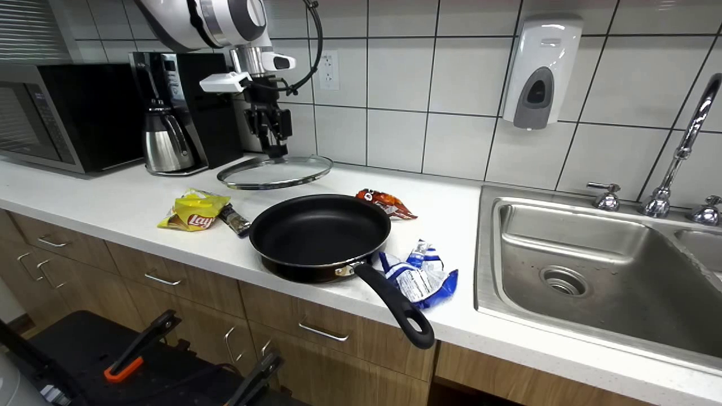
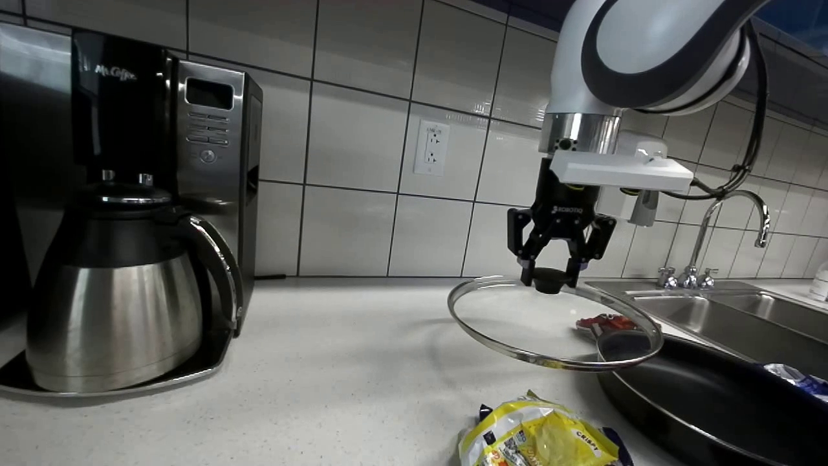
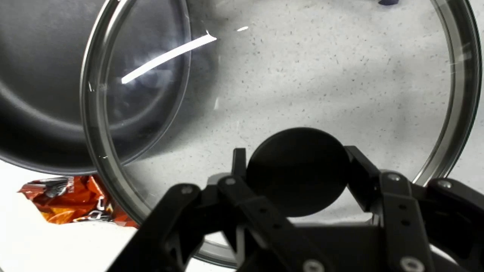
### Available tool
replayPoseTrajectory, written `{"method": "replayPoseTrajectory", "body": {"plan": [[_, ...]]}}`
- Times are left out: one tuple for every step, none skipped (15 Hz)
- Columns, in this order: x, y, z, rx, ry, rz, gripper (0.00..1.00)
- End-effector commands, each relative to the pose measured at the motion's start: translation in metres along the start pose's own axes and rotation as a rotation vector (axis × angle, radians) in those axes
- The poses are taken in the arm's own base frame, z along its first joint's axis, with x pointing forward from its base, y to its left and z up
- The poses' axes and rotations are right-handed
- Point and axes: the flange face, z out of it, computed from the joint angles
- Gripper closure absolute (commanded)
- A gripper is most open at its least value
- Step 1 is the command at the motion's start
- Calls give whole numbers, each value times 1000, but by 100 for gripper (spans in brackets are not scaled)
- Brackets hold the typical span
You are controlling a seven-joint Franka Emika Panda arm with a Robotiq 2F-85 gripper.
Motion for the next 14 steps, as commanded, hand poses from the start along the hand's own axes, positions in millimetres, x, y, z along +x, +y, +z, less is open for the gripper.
{"method": "replayPoseTrajectory", "body": {"plan": [[17, -23, -12, -15, 10, 19, 61], [19, -28, -11, -14, 15, 21, 61], [21, -34, -9, -12, 21, 22, 61], [22, -38, -7, -7, 23, 23, 61], [24, -44, -5, -5, 22, 23, 61], [25, -48, -4, -2, 23, 21, 61], [26, -54, -1, 0, 21, 19, 61], [27, -58, 1, 4, 23, 20, 61], [27, -61, 3, 8, 26, 18, 61], [28, -65, 5, 11, 30, 18, 61], [30, -68, 7, 11, 31, 19, 61], [31, -71, 9, 13, 32, 21, 61], [32, -73, 12, 15, 33, 23, 61], [33, -76, 15, 14, 33, 22, 61]]}}
